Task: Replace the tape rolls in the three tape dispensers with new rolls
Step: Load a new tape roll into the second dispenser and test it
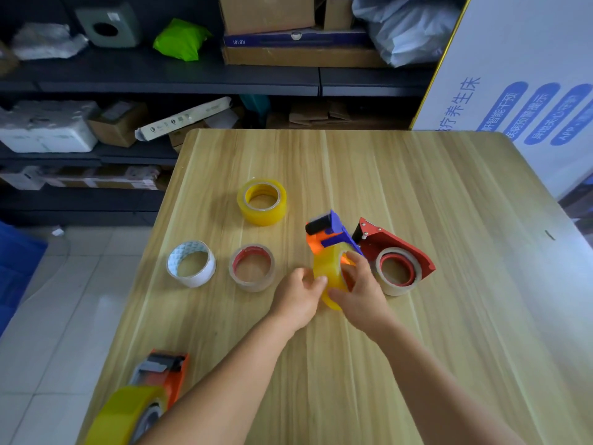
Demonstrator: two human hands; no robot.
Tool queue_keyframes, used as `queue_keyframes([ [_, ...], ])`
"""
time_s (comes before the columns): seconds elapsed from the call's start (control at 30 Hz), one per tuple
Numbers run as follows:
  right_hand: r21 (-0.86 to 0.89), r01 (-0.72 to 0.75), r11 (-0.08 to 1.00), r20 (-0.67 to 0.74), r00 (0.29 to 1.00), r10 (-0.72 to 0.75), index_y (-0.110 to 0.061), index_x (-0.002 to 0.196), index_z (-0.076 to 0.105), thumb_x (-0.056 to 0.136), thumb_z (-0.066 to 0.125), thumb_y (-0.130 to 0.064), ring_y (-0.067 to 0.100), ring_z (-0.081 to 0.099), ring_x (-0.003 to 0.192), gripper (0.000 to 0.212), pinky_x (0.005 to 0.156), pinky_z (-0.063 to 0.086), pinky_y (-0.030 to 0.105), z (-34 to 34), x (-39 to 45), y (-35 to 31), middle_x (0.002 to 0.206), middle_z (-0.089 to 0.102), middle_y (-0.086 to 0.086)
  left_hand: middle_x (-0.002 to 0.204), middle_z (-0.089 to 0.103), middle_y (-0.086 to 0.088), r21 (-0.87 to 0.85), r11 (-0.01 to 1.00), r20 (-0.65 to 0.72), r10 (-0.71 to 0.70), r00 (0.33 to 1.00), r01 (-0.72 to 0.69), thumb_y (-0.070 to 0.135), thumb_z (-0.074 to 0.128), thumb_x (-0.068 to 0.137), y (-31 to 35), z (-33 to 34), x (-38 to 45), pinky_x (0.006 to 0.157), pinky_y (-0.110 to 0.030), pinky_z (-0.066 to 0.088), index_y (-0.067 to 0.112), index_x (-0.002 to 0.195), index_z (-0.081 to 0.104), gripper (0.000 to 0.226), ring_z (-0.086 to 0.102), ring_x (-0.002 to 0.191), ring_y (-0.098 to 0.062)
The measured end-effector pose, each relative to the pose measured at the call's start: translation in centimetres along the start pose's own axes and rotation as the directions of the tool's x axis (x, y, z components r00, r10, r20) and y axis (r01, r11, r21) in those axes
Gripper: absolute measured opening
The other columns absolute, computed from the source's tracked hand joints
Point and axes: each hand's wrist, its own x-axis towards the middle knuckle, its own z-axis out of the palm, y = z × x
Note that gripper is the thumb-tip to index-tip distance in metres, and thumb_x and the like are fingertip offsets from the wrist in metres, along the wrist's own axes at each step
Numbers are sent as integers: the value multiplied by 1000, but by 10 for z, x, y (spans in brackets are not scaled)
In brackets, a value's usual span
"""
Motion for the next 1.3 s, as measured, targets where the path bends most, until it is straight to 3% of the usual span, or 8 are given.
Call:
queue_keyframes([
  [0.1,271,-32,962,55,998,17,-19,143,33,81,59,10,19,64,106,73,81,54,32,-9,-4,-5,125,62,5,85,72,5,-129,988,-19,84,996,-86,35,65,82,6,5,-5,85,-46,55,24,98,69,20,67,79,-17],
  [0.23,490,14,872,-44,999,8,-22,138,42,87,61,-5,22,65,106,56,76,53,31,-19,-9,-21,120,65,6,90,72,2,-227,963,-19,146,989,-147,24,75,80,17,4,-12,87,-43,55,29,88,68,12,68,82,-16],
  [0.33,501,59,863,-119,993,2,-24,138,45,94,57,-11,19,65,102,48,76,54,32,-20,-12,-28,118,66,5,94,68,8,-62,958,-77,275,958,-280,29,76,79,27,2,-19,80,-28,55,24,100,66,24,65,80,-10],
  [0.43,483,103,870,-146,989,-36,-24,133,50,94,57,-12,13,65,87,41,73,52,31,-25,-16,-33,105,69,2,102,50,8,179,836,-232,548,804,-518,28,77,77,37,-4,-22,71,-13,41,20,107,57,37,53,81,-6],
  [0.57,368,149,918,-175,980,-90,-29,125,56,97,52,-20,0,63,82,29,71,51,20,-31,-21,-40,98,69,-9,106,41,1,519,606,-170,765,621,-604,34,77,73,57,-19,-14,87,-20,36,24,106,65,36,43,98,-17],
  [0.77,218,154,964,-176,978,-116,-26,127,56,100,45,-28,2,59,105,29,85,45,19,-34,-30,-46,113,64,-10,91,41,7,643,491,-39,788,615,-588,44,73,76,79,-28,-9,82,-22,33,30,86,76,17,32,88,-15],
  [1.1,181,130,975,-172,980,-99,-32,114,58,97,48,-24,1,58,96,21,77,44,16,-36,-34,-51,101,63,-16,72,54,0,708,372,-6,854,521,-601,25,63,77,79,-25,-4,59,-34,49,20,61,70,17,51,74,-26],
  [1.3,105,122,987,-166,981,-103,-25,127,57,97,47,-29,-1,59,98,31,80,45,18,-35,-34,-48,105,65,-11,80,48,4,624,513,3,752,659,-589,46,57,85,76,-24,-8,74,-31,42,23,78,76,31,42,87,-20],
])
